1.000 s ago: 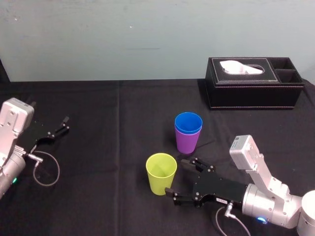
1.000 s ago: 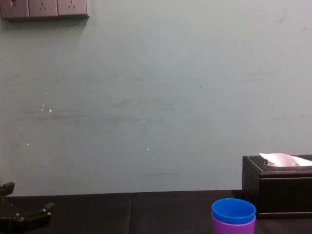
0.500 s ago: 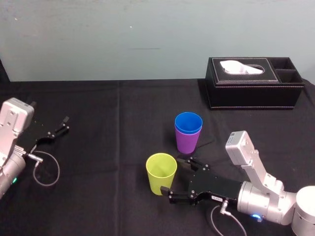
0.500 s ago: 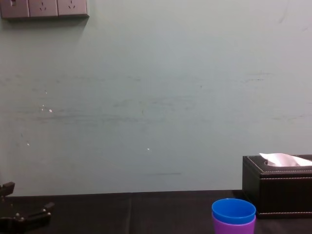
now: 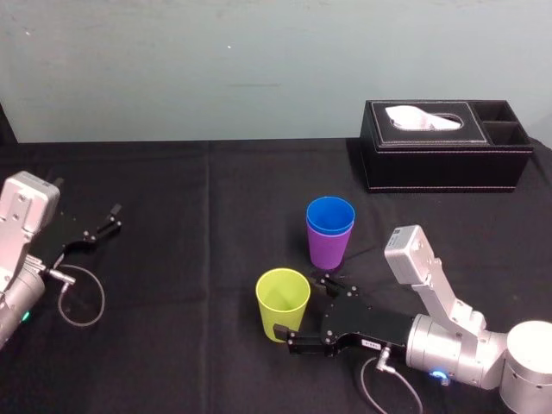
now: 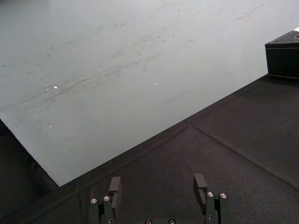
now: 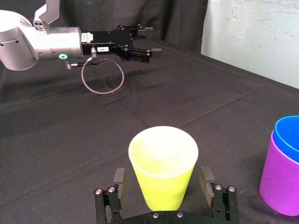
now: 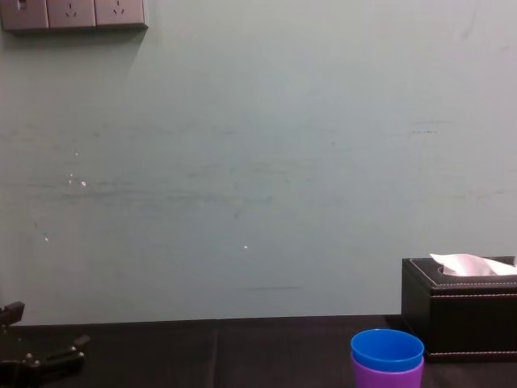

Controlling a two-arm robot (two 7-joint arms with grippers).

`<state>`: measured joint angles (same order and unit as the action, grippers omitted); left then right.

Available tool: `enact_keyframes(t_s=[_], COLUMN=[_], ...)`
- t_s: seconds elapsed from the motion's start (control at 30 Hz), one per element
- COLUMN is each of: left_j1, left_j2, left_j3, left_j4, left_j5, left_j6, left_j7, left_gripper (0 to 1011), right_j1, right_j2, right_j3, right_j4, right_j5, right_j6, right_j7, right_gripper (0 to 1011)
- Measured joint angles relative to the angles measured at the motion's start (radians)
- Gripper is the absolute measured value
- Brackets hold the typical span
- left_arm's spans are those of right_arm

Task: Stack the three plastic cups sequentially using one hand.

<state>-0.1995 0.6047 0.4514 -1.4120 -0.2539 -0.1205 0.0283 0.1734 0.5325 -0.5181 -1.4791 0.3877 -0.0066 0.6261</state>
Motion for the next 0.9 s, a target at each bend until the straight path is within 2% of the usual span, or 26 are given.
enact_keyframes(t_s=[0.9], left_j1=[0.0], left_j2=[0.0], left_j3=[0.0], left_j4=[0.0], left_j5=[0.0], left_j6=[0.0], left_j7=[0.0], left_gripper=[1010], right_j1=[0.062], right_j2=[-0.053], right_j3=[-0.037], right_j4=[0.077], right_j5=[-0.018], right_j6=[0.009], right_j7=[-0.01], right_gripper=[1003])
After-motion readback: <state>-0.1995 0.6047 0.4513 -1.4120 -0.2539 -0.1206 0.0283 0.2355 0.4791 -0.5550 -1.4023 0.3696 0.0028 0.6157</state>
